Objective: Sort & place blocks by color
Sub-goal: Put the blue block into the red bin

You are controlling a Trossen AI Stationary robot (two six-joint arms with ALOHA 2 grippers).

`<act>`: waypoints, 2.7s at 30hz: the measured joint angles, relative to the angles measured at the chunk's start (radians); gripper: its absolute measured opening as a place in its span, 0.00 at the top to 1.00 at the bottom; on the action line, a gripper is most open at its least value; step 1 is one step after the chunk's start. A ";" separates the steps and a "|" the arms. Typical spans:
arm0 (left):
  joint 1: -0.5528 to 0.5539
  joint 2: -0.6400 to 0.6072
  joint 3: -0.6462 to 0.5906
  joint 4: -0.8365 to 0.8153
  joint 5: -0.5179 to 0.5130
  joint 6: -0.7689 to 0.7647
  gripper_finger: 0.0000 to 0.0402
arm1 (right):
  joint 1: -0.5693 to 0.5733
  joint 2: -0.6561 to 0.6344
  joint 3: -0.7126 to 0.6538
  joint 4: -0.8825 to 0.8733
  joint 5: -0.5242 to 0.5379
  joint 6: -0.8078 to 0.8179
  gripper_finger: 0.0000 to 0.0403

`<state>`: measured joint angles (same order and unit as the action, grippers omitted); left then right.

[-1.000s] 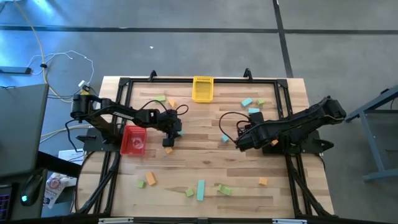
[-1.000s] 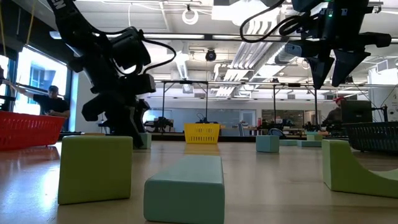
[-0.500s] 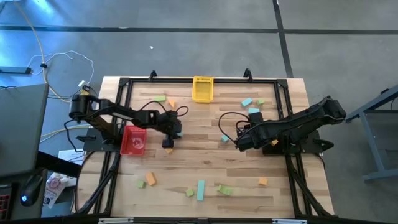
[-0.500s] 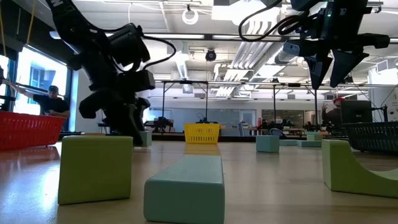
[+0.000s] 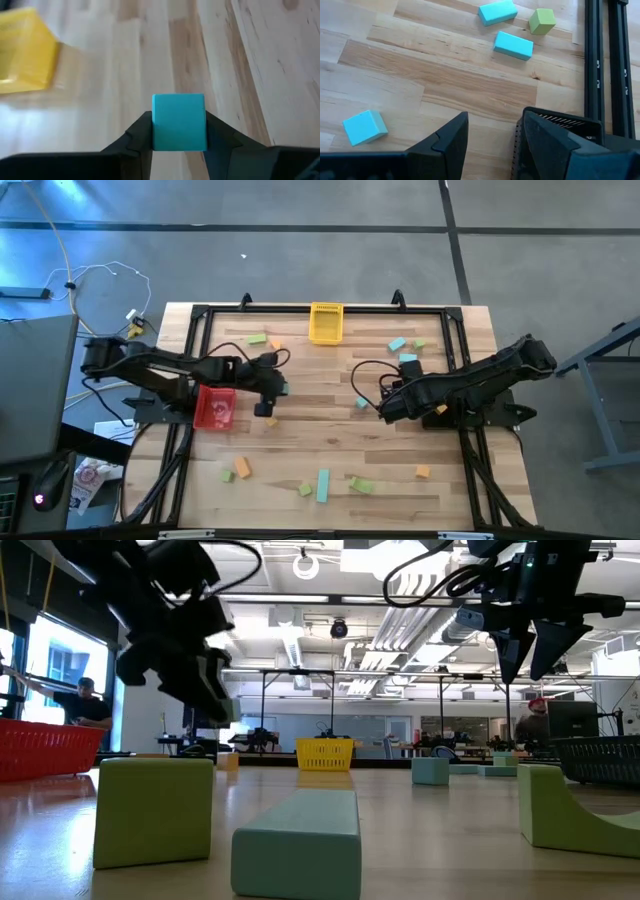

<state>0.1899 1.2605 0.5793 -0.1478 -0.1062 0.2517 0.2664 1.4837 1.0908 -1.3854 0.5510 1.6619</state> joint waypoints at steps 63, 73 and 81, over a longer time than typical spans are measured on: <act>-0.282 -0.405 0.000 -0.959 -0.110 -1.282 0.71 | -1.067 0.001 0.000 0.182 -0.362 -1.087 0.55; -0.240 -0.339 0.000 -0.956 -0.148 -1.323 0.71 | -1.131 0.002 0.000 0.255 -0.361 -1.136 0.55; -0.193 -0.290 0.000 -0.962 -0.156 -1.322 0.70 | -1.131 0.002 0.000 0.262 -0.355 -1.155 0.55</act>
<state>-0.0028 0.9704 0.5797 -1.1096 -0.2623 -1.0706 -0.8642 1.4857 1.0908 -1.1236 0.1958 0.5070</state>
